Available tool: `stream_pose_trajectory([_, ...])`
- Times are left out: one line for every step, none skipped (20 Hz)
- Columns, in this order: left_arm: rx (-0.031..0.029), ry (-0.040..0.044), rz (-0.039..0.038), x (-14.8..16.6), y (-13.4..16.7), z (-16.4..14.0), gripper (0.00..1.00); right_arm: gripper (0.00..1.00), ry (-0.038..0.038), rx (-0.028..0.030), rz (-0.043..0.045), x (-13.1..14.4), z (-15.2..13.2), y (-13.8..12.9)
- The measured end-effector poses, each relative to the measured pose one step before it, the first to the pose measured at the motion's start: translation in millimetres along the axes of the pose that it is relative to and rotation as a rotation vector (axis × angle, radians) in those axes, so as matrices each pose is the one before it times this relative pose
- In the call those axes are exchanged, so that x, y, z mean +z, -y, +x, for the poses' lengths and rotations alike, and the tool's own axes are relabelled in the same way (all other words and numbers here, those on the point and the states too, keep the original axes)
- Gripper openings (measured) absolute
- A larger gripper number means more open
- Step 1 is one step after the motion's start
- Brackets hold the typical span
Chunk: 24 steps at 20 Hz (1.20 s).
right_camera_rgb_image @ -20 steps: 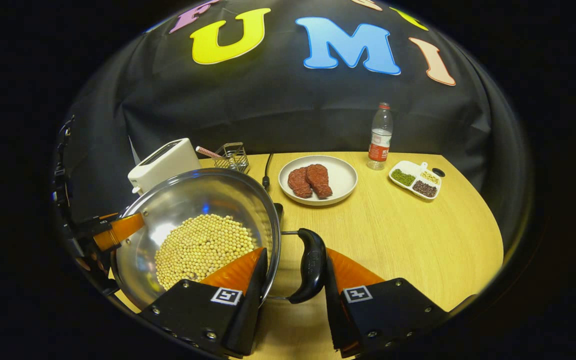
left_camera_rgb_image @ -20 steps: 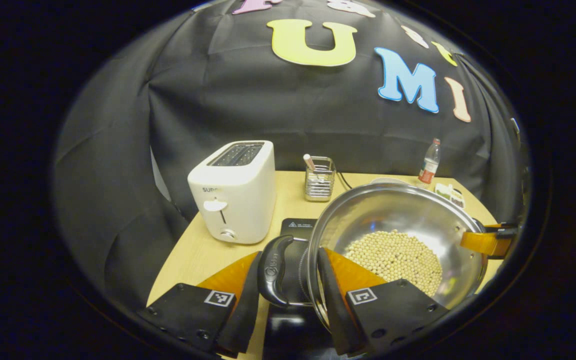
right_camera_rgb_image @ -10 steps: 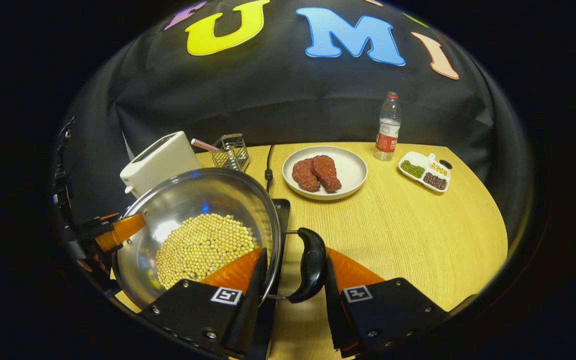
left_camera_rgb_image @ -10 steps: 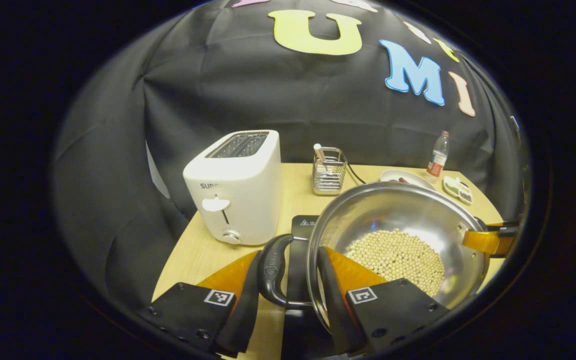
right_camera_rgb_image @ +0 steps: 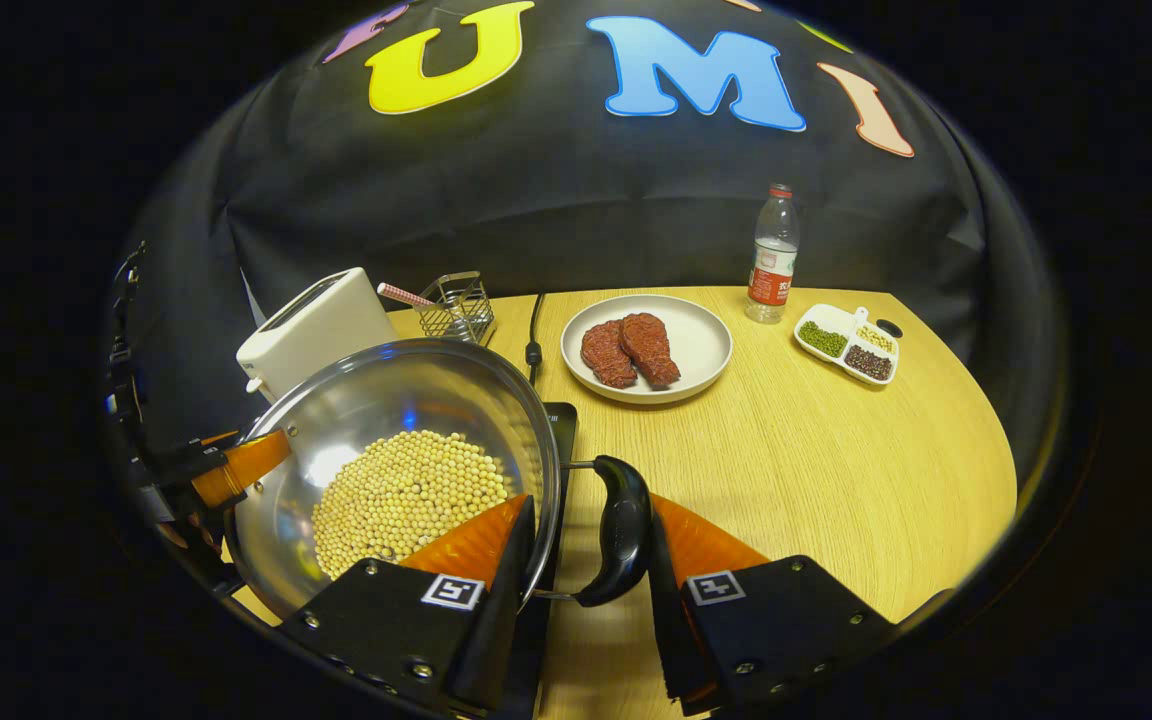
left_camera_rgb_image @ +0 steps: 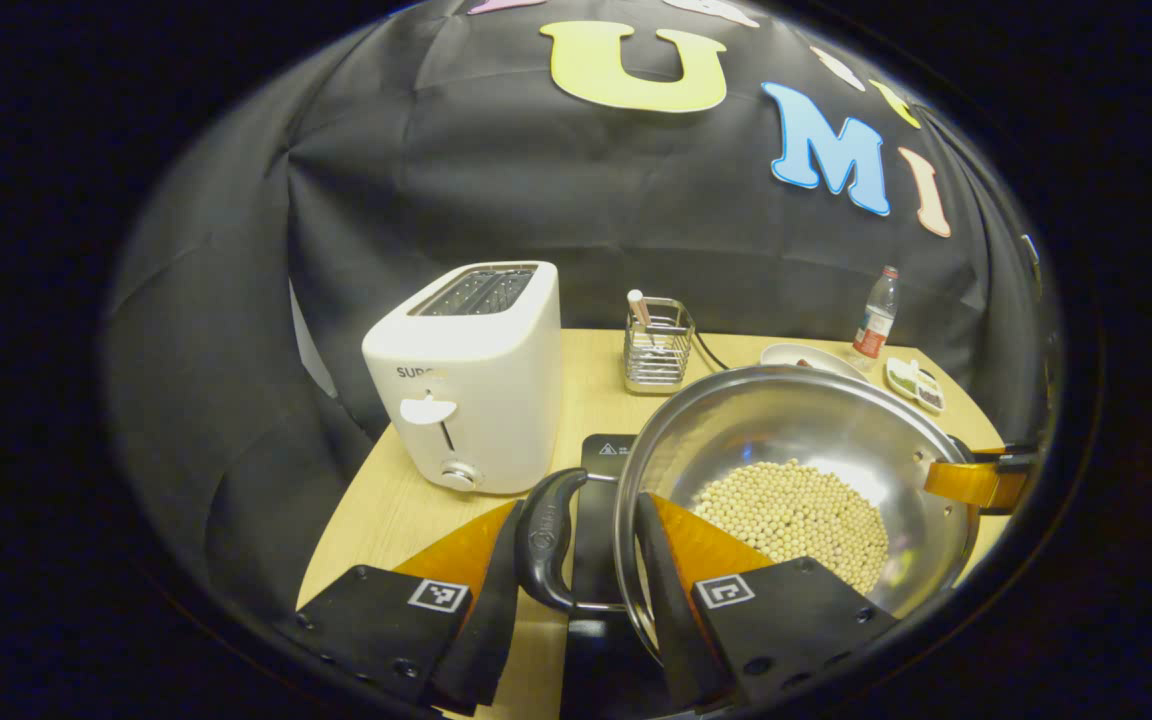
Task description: First push the handle of the pot to place it horizontally, then grasp the pot with both hands and set it on the induction cooktop.
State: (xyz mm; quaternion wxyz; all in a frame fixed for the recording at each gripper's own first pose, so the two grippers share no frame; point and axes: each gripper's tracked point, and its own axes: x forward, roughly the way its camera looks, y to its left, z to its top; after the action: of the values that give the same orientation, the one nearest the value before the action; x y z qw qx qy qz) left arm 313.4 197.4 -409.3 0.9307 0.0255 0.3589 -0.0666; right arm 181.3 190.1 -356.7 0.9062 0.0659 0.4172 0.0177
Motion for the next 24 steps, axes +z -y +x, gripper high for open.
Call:
stream_pose_trajectory([0.00082, 0.00061, -0.00107, -0.08, 0.0, -0.82, 0.65, 0.59, -0.00022, -0.00007, 0.0016, -0.21, 0.34, 0.06])
stream_pose_trajectory([0.00099, -0.00026, -0.00229, 0.12, 0.27, -0.27, 0.68, 0.59, 0.00078, 0.00012, 0.00223, 0.0, 0.05, 0.24])
stream_pose_trajectory([0.00074, 0.00041, -0.00131, -0.54, -0.31, -0.44, 0.65, 0.59, 0.00063, 0.00069, 0.0018, -0.07, 0.28, -0.15])
stream_pose_trajectory([0.00359, 0.00434, -0.00157, 0.59, -0.43, 0.06, 0.69, 0.6, 0.00187, 0.00237, -0.0011, 0.8, 0.52, -0.29])
stream_pose_trajectory([0.00381, 0.00181, -0.00167, -0.9, 0.57, -0.34, 0.7, 0.6, 0.00153, 0.01331, -0.00238, -0.1, -0.24, -4.15])
stream_pose_trajectory([0.01317, 0.00307, 0.0034, 0.14, -0.64, 1.23, 0.76, 0.66, 0.00973, 0.00391, -0.00453, 2.66, -1.76, -1.25])
stream_pose_trajectory([0.00823, 0.0039, 0.00576, -0.71, -0.02, -1.74, 0.75, 0.71, 0.01339, 0.00775, -0.00278, 2.72, -0.64, -3.76])
stream_pose_trajectory([0.01136, 0.00672, 0.00644, 0.39, 0.35, 0.0, 0.88, 0.88, 0.0148, -0.00178, -0.00301, 2.43, -2.48, -0.63])
stream_pose_trajectory([0.00828, 0.00852, 0.0015, 0.35, -0.7, -0.67, 0.93, 0.96, 0.01055, -0.00062, -0.00223, 1.14, 0.36, -1.04])
stream_pose_trajectory([0.0085, 0.00713, -0.00628, 1.07, -1.82, -0.36, 0.98, 1.0, 0.00502, -0.00302, -0.0017, 3.07, -3.1, 0.88])
stream_pose_trajectory([0.00319, 0.00552, -0.00806, -0.11, -1.71, -1.38, 0.99, 1.0, 0.00122, -0.00594, -0.004, -1.32, 0.09, 1.51])
stream_pose_trajectory([0.00493, 0.00816, -0.00681, 1.22, -2.33, -1.71, 0.99, 1.0, 0.00019, -0.00582, -0.0043, 0.0, -2.07, 2.5])
stream_pose_trajectory([0.00819, 0.00848, -0.00527, 0.46, -4.22, -2.73, 0.99, 1.0, 0.00539, -0.00558, -0.00409, 0.66, -1.13, 2.04])
stream_pose_trajectory([0.00584, 0.00824, -0.00347, 1.92, -3.06, -2.51, 0.99, 1.0, 0.00899, -0.00443, -0.00315, 2.54, -2.03, 2.14])
stream_pose_trajectory([0.0047, 0.00616, -0.00215, 1.52, -1.89, -3.24, 0.99, 1.0, 0.01171, -0.0026, -0.00227, 2.31, -1.59, 1.13])
stream_pose_trajectory([0.005, 0.00641, -0.00063, 1.85, -1.46, -2.65, 0.99, 1.0, 0.00761, -0.00322, 0.00129, 2.44, -2.38, 1.41])
stream_pose_trajectory([0.00071, 0.00846, 0.00013, 2.47, -0.45, -2.13, 0.99, 1.0, 0.00313, -0.00032, 0.00692, 0.26, -2.89, 0.21])
stream_pose_trajectory([0.00309, 0.00829, 0.00195, 3.72, -0.14, -3.09, 0.99, 1.0, 0.00772, 0.00149, 0.00722, 3.12, -3.34, -0.21])
stream_pose_trajectory([-0.00049, 0.00771, 0.003, 2.3, 1.38, -3.76, 0.99, 1.0, 0.011, -0.00307, 0.00202, 2.82, -3.86, 0.97])
stream_pose_trajectory([-0.0015, 0.00957, 0.00314, 5.06, 2.12, -4.97, 0.99, 1.0, 0.0069, -0.00195, -0.00025, 2.55, -4.87, 1.25])
stream_pose_trajectory([-0.00895, 0.01437, 0.00301, 4.51, 3.82, -5.11, 0.99, 1.0, 0.0046, -0.00139, -0.00124, 1.39, -4.19, 0.88])
stream_pose_trajectory([-0.01143, 0.01587, 0.00585, 6.68, 5.0, -4.45, 0.98, 1.0, 0.00859, 0.0006, -0.00352, 2.27, -5.68, 1.58])
stream_pose_trajectory([-0.00542, 0.01855, 0.00774, 6.27, 3.57, -5.44, 0.98, 1.0, 0.01756, 0.00059, -0.00757, 4.05, -6.03, 2.0])
stream_pose_trajectory([0.00293, 0.01638, 0.00725, 6.43, 2.13, -5.32, 0.98, 1.0, 0.02331, 0.00026, -0.01091, 5.28, -6.08, 3.37])
